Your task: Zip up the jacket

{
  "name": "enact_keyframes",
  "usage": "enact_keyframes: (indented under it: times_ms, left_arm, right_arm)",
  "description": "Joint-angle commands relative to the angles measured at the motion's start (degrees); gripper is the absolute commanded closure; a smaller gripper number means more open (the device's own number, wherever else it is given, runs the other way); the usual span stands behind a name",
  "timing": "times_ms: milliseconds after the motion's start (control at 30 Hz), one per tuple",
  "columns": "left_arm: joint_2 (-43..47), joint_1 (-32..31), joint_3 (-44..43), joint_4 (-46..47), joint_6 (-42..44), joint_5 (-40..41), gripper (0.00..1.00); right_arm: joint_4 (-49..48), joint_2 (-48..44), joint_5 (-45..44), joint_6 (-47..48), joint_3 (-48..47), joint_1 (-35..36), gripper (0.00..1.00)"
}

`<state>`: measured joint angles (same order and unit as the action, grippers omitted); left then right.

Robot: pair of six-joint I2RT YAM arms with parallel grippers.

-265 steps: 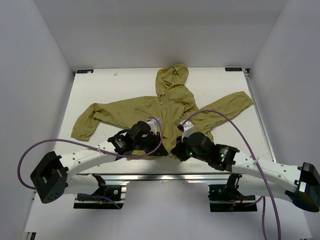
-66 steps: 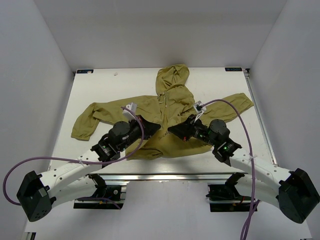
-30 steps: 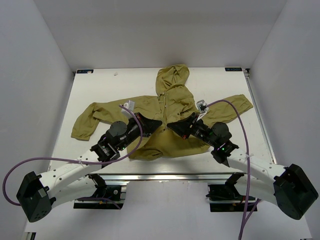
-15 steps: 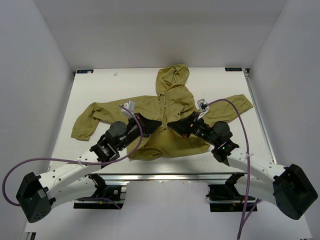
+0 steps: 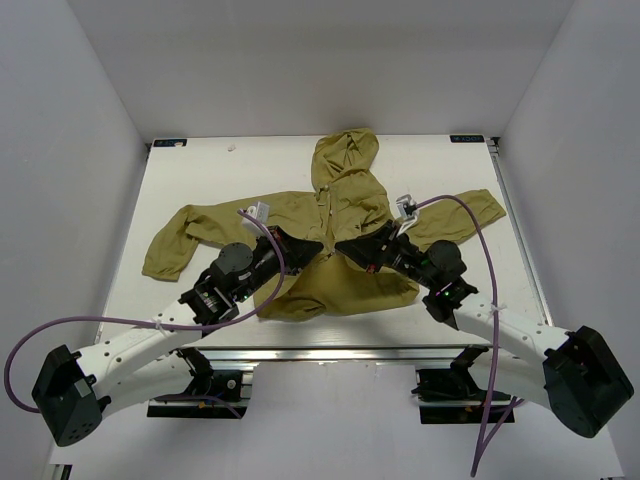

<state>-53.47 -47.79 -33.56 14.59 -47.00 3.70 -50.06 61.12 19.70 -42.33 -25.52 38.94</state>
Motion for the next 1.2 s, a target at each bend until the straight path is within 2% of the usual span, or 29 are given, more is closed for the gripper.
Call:
enact_keyframes:
  times_ms: [0,700,1167]
  left_arm:
    - [1.6,0.2,0.2,0.5,0.5,-0.7,1.00]
    - [1.9,0.2,0.4,1.3,0.3,-1.0,1.00]
    - [1.5,0.2,1.2,3.3,0.6,-3.6,1.00]
  right_arm:
    - [-5.1,0.0,1.2,-1.3,-1.6,-0.4,1.00]
    - [-3.9,0.0,1.6,-1.3,-1.1,-0.6,1.00]
    - [-7.9,0.8,1.1,-3.5,-0.9,-0.6,1.00]
